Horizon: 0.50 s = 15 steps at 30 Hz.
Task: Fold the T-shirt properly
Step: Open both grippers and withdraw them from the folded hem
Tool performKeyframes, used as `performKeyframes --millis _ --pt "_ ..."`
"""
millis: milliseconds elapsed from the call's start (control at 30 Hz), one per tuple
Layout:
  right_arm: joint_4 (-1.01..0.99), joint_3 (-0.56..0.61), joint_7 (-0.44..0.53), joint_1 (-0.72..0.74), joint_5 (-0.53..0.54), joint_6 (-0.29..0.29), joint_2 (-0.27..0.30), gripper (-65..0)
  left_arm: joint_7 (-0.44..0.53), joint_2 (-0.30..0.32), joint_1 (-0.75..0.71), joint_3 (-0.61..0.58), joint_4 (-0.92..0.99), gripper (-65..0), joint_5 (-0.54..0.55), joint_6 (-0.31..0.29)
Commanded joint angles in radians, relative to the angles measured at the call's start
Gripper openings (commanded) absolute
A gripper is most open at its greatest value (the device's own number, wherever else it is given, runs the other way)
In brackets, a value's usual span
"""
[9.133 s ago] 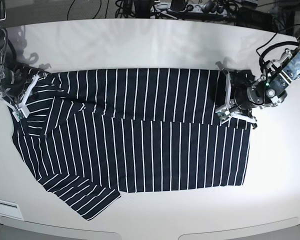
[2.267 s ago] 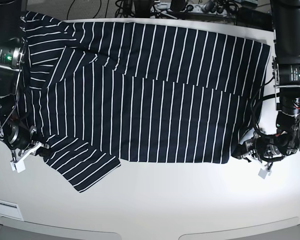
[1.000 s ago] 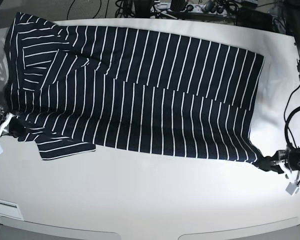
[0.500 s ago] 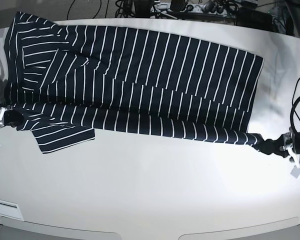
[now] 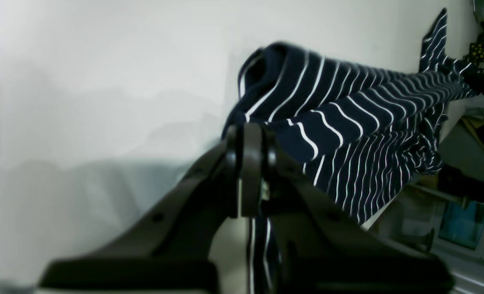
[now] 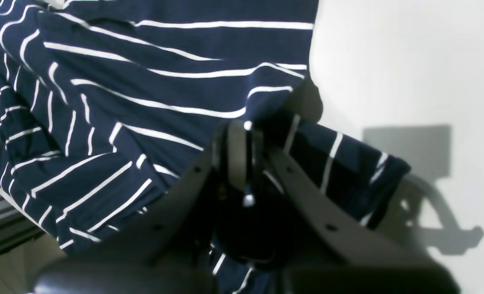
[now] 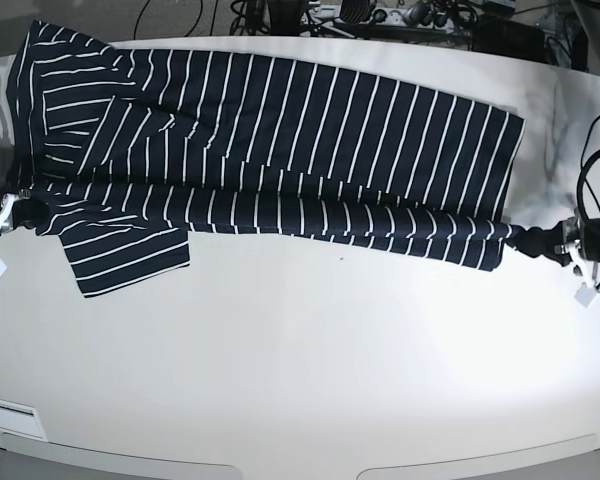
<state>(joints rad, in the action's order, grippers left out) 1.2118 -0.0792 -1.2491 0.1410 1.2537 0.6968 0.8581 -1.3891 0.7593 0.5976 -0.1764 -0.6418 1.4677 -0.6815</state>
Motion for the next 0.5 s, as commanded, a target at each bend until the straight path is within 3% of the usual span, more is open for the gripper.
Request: performKeyframes --millis 0,467 --pt "0.012 -0.010 -0.005 0.014 -0.001 0.001 0.035 -65.0 -0.007 0.028 0.017 0.006 -0.013 -65.0 0.016 -0.006" --pt "0.012 -0.010 -0.005 -0.050 -0.001 0.001 0.028 -65.0 -0.007 0.028 -0.009 0.006 -0.013 -65.0 0.016 0.023"
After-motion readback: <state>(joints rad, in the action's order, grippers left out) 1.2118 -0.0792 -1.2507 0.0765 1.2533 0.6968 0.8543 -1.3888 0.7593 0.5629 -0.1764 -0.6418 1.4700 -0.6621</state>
